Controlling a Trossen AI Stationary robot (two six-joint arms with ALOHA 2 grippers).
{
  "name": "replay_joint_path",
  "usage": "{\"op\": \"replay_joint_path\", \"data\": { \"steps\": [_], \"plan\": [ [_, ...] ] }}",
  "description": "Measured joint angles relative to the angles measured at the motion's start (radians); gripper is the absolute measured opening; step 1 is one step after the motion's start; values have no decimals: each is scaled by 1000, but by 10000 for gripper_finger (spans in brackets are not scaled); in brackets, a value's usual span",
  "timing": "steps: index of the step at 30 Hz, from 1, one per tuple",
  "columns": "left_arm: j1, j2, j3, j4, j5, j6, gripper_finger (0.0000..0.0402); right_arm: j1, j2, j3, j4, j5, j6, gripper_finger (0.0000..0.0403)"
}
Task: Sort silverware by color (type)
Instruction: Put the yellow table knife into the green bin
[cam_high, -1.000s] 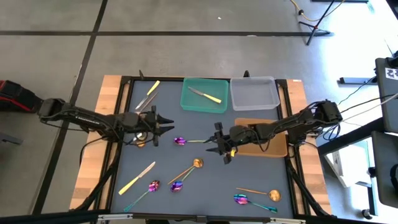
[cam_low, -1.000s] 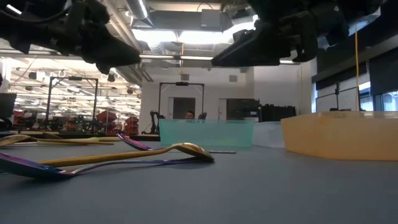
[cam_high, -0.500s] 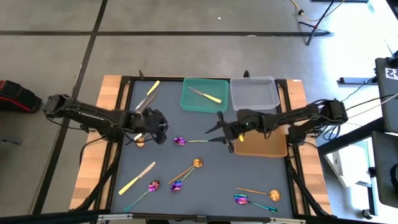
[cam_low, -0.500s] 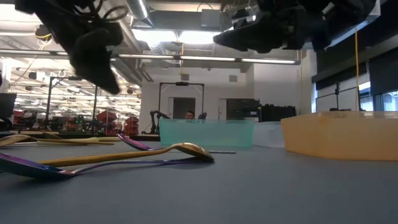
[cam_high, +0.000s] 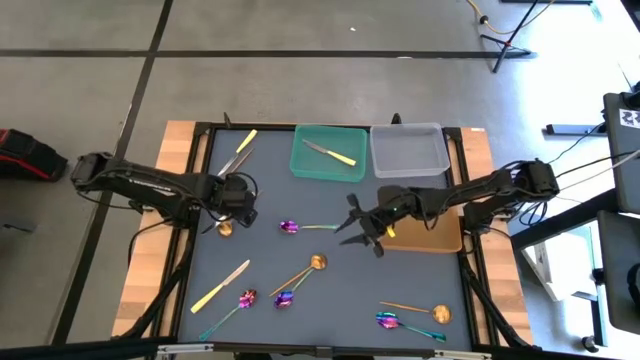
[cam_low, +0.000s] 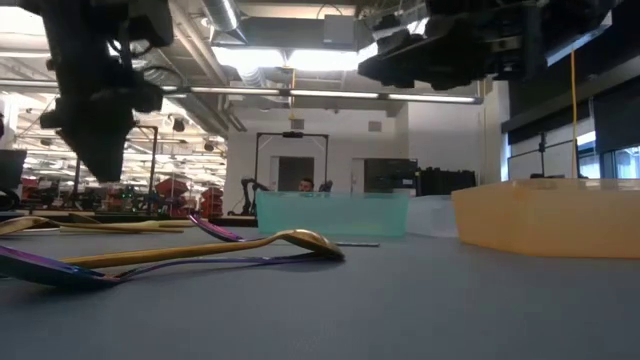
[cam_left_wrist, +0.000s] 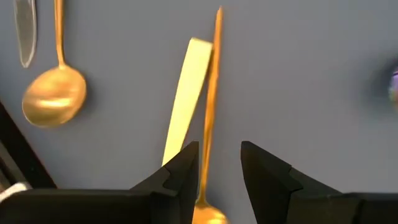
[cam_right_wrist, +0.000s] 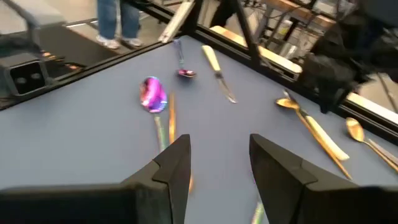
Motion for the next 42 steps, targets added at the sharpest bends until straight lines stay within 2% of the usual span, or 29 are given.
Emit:
{"op": "replay_joint_path", "data": {
  "steps": [10, 15, 19, 29, 37, 42],
  "plan": [
    [130, 194, -2, 9, 4, 145, 114, 24, 1, 0, -7, 52, 0, 152],
    [185, 273, -2, 42, 76, 245, 114, 24, 1, 0, -18, 52, 0, 152],
    [214, 313, -2, 45, 81, 260, 114, 24, 1, 0, -30, 52, 0, 152],
    [269, 364, 2, 78, 146, 369, 110, 24, 1, 0, -31, 52, 1, 152],
    [296, 365, 0, 81, 159, 405, 43, 24, 1, 0, -36, 52, 2, 152],
    [288, 365, 4, 63, 134, 404, 42, 24, 2, 0, -36, 52, 2, 152]
  ]
}}
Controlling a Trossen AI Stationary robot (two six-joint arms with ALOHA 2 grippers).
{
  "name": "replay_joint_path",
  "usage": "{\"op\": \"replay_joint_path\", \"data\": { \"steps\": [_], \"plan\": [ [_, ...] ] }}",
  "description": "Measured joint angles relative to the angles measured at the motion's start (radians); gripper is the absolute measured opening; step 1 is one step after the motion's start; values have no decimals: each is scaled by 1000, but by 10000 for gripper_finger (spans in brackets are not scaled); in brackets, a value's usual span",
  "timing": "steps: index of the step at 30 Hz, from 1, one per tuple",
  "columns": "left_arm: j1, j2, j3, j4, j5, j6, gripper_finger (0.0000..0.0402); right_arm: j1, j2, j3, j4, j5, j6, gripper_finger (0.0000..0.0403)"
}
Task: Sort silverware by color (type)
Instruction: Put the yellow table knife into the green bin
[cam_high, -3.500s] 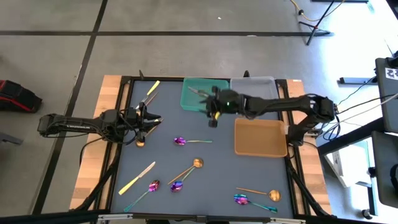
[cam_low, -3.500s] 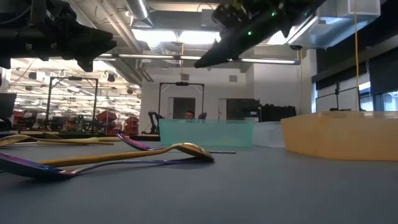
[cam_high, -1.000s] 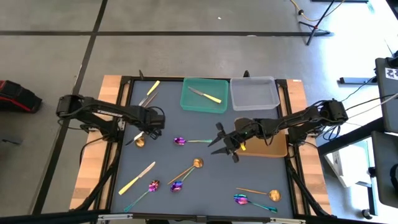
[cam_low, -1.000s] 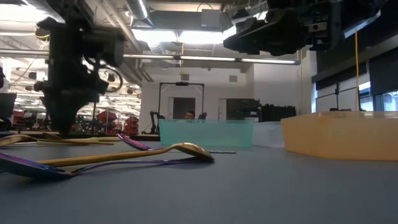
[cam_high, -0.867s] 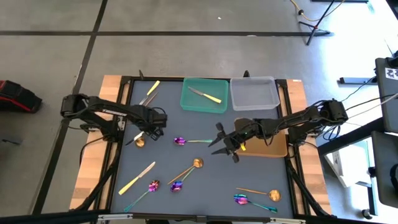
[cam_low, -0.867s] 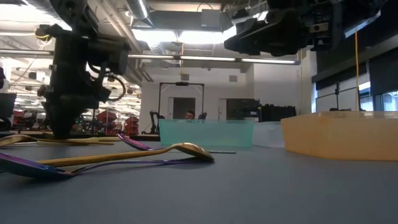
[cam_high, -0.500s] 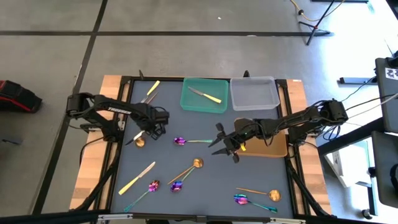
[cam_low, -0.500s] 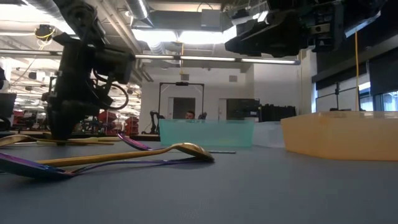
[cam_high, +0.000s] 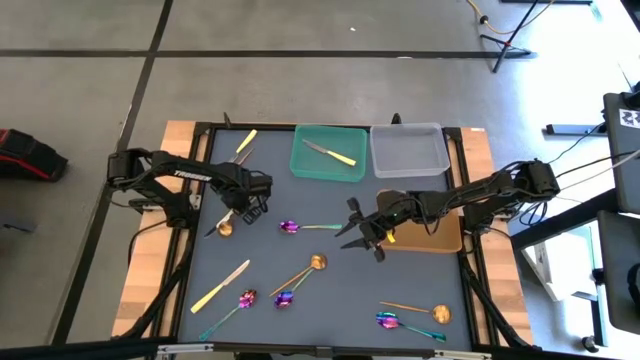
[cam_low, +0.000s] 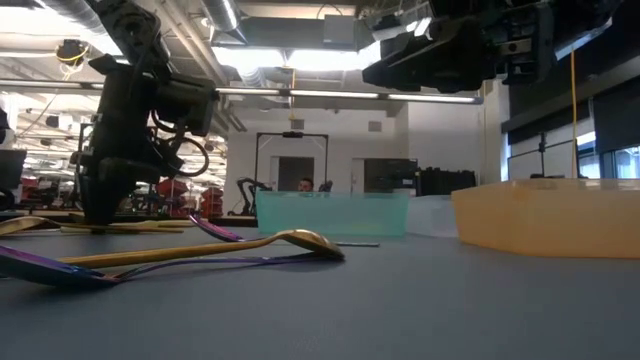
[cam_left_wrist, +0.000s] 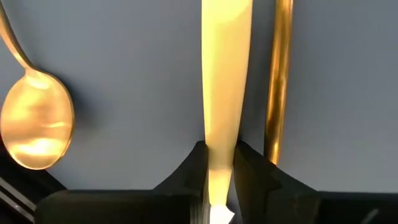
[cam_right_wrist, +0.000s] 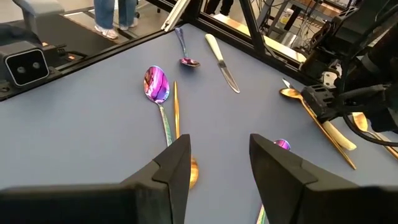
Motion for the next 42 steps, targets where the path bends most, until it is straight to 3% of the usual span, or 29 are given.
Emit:
{"op": "replay_joint_path", "data": {
  "steps": [10, 19, 23, 30, 37, 42],
  "plan": [
    [-93, 4, 203, -301, -207, -41, 55, 0, 0, 0, 0, 113, 10, 152],
    [-205, 3, 451, -294, -342, 39, 56, 0, 0, 0, 5, 148, 32, 152],
    [-288, 3, 513, -205, -395, 128, 57, 0, 0, 0, 3, 261, 58, 152],
    [-383, 3, 520, 43, -412, 329, 57, 0, 0, 0, -5, 476, 77, 152],
    [-344, 3, 520, 280, -533, 584, 57, 0, -25, 0, -123, 771, 73, 152],
    [-253, 21, 521, 531, -526, 775, 57, 0, -59, 0, -257, 874, 84, 152]
  ]
}}
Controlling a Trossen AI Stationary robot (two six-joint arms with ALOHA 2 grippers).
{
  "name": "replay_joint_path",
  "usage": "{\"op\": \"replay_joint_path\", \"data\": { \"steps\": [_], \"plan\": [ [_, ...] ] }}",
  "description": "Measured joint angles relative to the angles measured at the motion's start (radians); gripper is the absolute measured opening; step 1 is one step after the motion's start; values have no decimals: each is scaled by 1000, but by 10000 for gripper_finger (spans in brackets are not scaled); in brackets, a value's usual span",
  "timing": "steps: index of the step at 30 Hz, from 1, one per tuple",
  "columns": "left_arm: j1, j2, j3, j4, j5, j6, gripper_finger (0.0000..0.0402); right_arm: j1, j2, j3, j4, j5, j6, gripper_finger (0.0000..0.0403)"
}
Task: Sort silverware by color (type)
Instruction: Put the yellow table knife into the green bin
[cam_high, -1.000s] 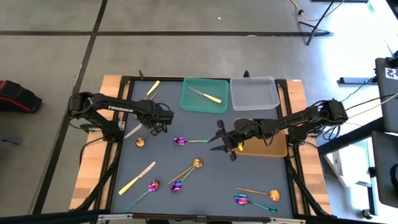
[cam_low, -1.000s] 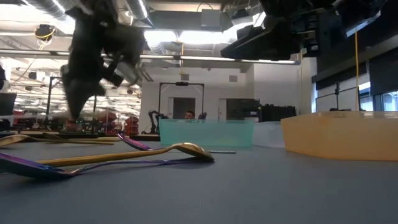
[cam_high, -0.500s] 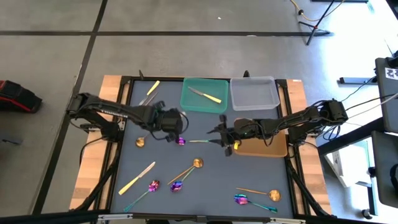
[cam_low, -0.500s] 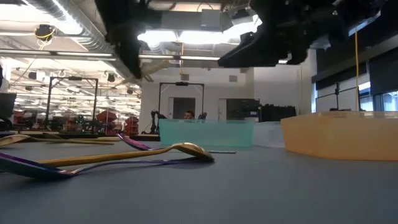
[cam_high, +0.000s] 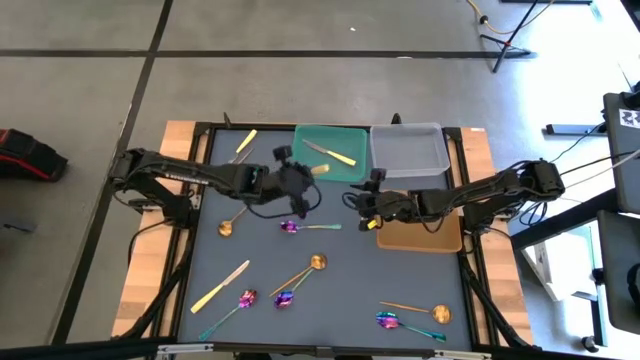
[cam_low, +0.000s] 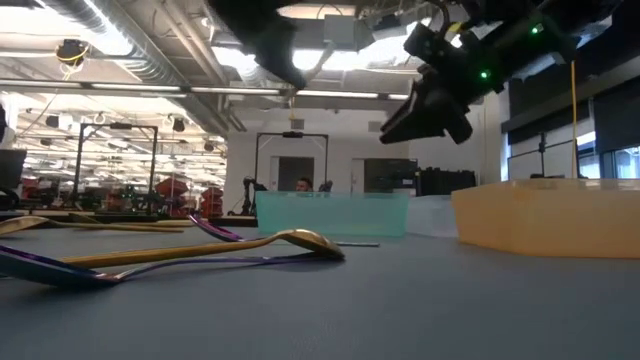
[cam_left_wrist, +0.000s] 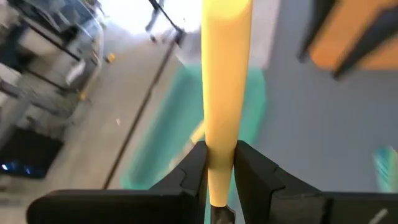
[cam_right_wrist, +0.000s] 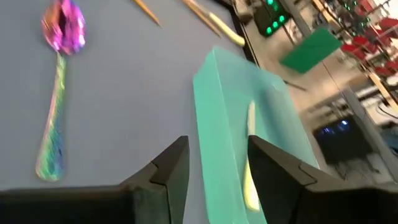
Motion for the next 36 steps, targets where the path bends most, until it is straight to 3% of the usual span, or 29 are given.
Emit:
{"op": "replay_joint_path", "data": {
  "steps": [8, 15, 23, 30, 36],
  "plan": [
    [158, 122, 0, 290, 91, 253, 57, 0, -16, -20, -93, 9, 66, 152],
    [268, 236, 0, 423, 128, 282, 57, 0, -15, -73, -40, 71, 75, 152],
    [310, 304, 0, 420, 155, 224, 62, -8, -15, -74, 51, 52, 73, 152],
    [288, 291, 0, 398, 150, 175, 128, -54, -15, -74, 158, -106, 149, 152],
    [248, 179, 2, 218, 140, 60, 152, -52, -16, -74, 224, -211, 160, 152]
  ]
}}
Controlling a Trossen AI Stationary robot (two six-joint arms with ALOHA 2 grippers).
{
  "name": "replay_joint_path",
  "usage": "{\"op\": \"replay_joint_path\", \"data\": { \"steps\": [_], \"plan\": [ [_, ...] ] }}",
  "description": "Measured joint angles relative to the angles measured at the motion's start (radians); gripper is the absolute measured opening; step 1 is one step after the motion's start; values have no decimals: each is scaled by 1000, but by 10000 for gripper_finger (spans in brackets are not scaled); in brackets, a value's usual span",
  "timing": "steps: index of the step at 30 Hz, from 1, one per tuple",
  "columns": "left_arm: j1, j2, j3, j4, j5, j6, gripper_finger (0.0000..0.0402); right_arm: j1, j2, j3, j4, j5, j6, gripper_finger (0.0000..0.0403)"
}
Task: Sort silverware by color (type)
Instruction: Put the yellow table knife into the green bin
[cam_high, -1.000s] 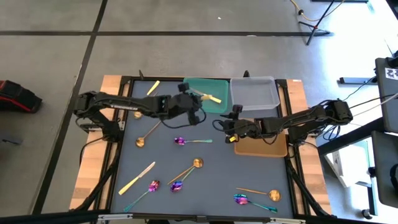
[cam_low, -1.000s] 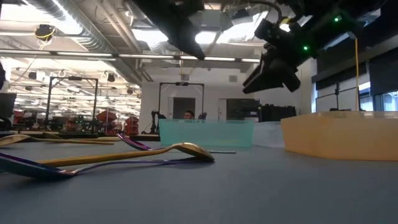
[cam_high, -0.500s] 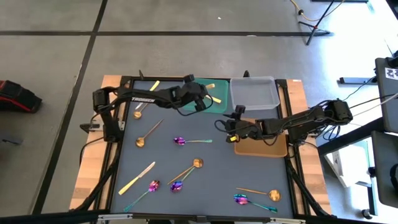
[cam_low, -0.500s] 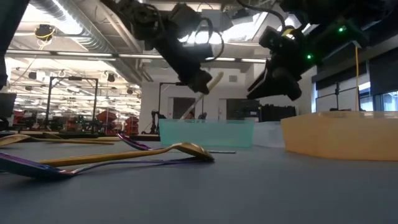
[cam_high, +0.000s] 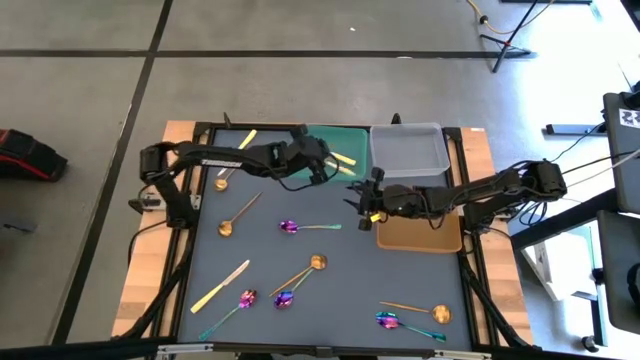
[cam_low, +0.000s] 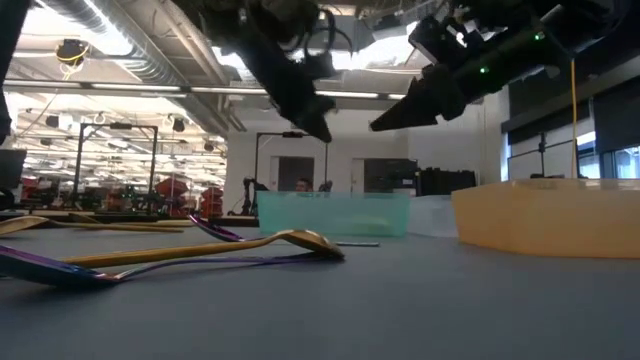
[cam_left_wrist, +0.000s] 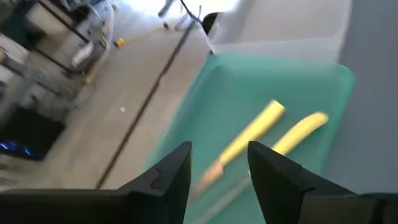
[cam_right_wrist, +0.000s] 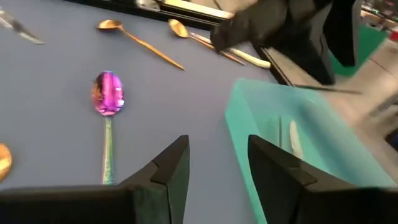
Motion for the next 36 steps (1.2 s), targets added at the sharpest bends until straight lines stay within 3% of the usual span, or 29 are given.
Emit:
{"op": "replay_joint_path", "data": {
  "steps": [9, 15, 22, 27, 36],
  "plan": [
    [-3, -211, 0, -505, -20, -403, 151, 0, -1, 22, 40, 9, -139, 152],
    [99, -237, -1, -770, -52, -561, 151, 0, -1, 22, 43, 11, -152, 152],
    [314, -180, -25, -777, 79, -537, 151, -1, -1, 22, 38, 38, -265, 152],
    [438, -131, -65, -778, 85, -496, 151, -43, -1, 22, 42, -3, -338, 152],
    [593, -12, -79, -697, 138, -385, 151, -212, -1, 22, 40, -285, -341, 152]
  ]
}}
